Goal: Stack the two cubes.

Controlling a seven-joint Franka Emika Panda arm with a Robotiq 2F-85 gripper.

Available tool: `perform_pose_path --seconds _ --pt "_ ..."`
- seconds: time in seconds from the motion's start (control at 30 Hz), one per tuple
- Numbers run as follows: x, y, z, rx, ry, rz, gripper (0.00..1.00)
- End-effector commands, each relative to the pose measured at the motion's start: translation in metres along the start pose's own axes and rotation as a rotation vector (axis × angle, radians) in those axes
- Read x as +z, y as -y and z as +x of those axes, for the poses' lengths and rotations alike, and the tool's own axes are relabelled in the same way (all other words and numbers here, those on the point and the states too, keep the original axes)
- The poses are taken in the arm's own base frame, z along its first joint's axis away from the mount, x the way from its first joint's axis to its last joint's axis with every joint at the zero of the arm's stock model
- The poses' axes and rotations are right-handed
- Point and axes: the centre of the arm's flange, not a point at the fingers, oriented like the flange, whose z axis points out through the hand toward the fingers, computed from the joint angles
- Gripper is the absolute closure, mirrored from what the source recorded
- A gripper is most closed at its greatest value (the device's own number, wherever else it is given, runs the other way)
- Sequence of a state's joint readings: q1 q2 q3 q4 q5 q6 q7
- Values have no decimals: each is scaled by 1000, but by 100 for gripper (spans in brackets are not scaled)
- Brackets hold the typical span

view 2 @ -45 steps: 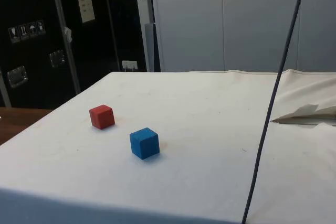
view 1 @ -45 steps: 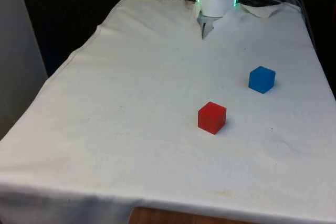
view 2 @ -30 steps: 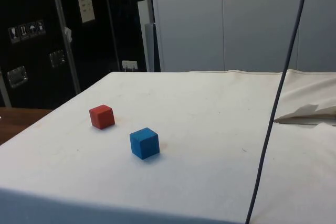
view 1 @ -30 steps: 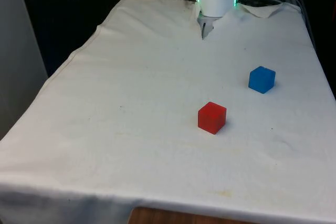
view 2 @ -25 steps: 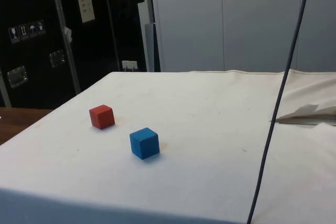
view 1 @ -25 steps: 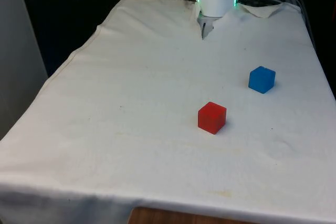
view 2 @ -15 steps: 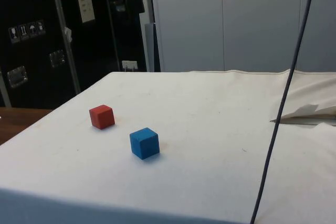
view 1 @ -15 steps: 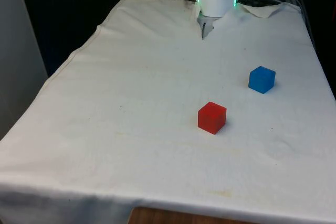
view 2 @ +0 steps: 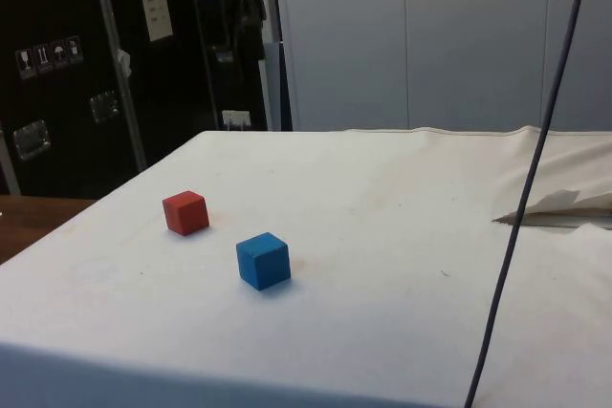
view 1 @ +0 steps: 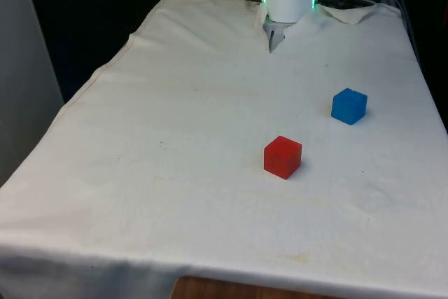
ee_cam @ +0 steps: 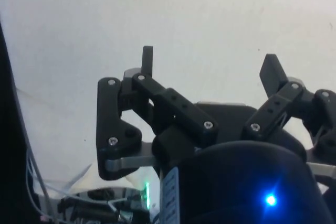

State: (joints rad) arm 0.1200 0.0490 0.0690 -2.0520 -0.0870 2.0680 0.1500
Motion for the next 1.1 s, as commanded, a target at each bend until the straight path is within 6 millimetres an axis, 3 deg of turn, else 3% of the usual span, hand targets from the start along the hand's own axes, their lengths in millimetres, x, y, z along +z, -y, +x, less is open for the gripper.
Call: perform_pose_path --seconds 0.0,1.07 --pt "5 4 0 0 -13 -7 0" --pt "74 53 -10 -77 -88 21 0"
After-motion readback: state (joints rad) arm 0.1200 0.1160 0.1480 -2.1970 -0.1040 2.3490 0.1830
